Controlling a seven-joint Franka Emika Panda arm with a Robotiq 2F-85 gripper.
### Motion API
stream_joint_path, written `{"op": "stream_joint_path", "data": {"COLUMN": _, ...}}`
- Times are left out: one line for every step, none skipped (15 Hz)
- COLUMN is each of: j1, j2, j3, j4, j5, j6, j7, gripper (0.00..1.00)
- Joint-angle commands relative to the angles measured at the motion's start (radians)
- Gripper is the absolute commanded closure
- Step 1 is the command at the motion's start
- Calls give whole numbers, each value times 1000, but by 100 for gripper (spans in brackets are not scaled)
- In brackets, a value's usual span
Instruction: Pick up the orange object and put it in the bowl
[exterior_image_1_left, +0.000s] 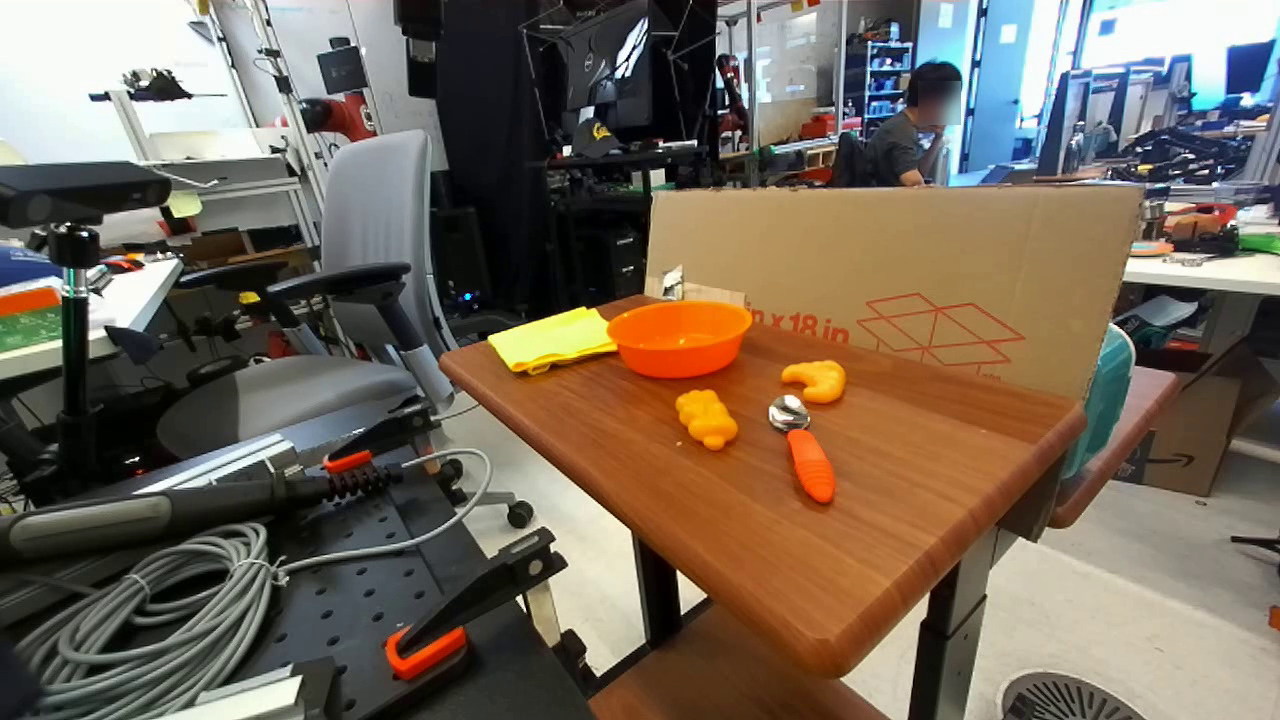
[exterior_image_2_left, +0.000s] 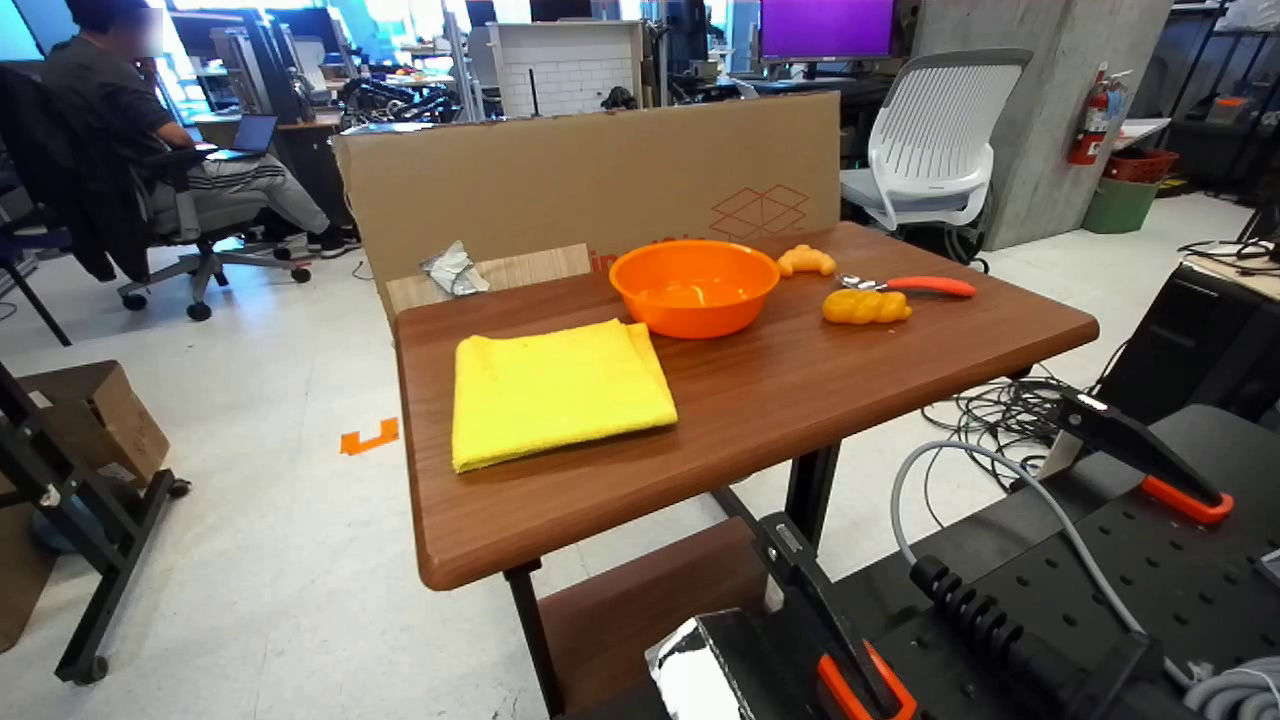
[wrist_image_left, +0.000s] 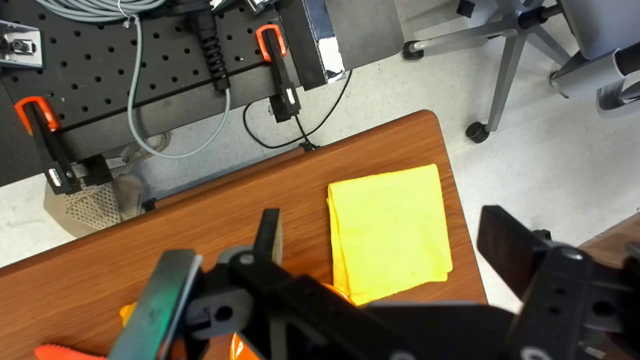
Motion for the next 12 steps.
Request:
{"op": "stream_joint_path", "data": {"j1": -8, "j2": 0, "j3": 7, "j4": 1, "j5": 2, "j6": -2, "j7": -2, "gripper": 0}}
{"op": "stream_joint_path", "data": {"j1": -8, "j2": 0, "j3": 7, "j4": 1, "j5": 2, "j6": -2, "j7": -2, "gripper": 0}}
{"op": "stream_joint_path", "data": {"j1": -8, "j2": 0, "j3": 7, "j4": 1, "j5": 2, "j6": -2, "j7": -2, "gripper": 0}}
{"op": "stream_joint_path", "data": {"j1": -8, "j2": 0, "j3": 7, "j4": 1, "j5": 2, "j6": -2, "j7": -2, "gripper": 0}}
{"op": "stream_joint_path", "data": {"j1": -8, "j2": 0, "j3": 7, "j4": 1, "j5": 2, "j6": -2, "j7": -2, "gripper": 0}}
{"op": "stream_joint_path", "data": {"j1": -8, "j2": 0, "j3": 7, "j4": 1, "j5": 2, "j6": -2, "j7": -2, "gripper": 0}}
{"op": "stream_joint_path", "data": {"j1": -10, "j2": 2, "j3": 13, "j4": -6, "j5": -14, "j6": 21, "j7": 3, "gripper": 0}}
{"op": "stream_joint_path", "data": {"j1": -10, "j2": 3, "j3": 16, "j4": -10, "j5": -23, "j6": 36, "j7": 0, "gripper": 0}}
{"op": "stream_joint_path", "data": {"j1": -11, "j2": 4, "j3": 18, "j4": -14, "j5": -36, "j6": 58, "j7": -1, "gripper": 0}}
{"op": "stream_joint_path", "data": {"j1": -12, "j2": 6, "j3": 20, "j4": -18, "j5": -48, "j6": 79, "j7": -3, "gripper": 0}}
{"op": "stream_joint_path", "data": {"j1": -14, "j2": 9, "j3": 21, "j4": -22, "j5": -61, "j6": 106, "j7": -3, "gripper": 0}}
{"op": "stream_joint_path", "data": {"j1": -16, "j2": 14, "j3": 22, "j4": -26, "j5": -81, "j6": 132, "j7": -5, "gripper": 0}}
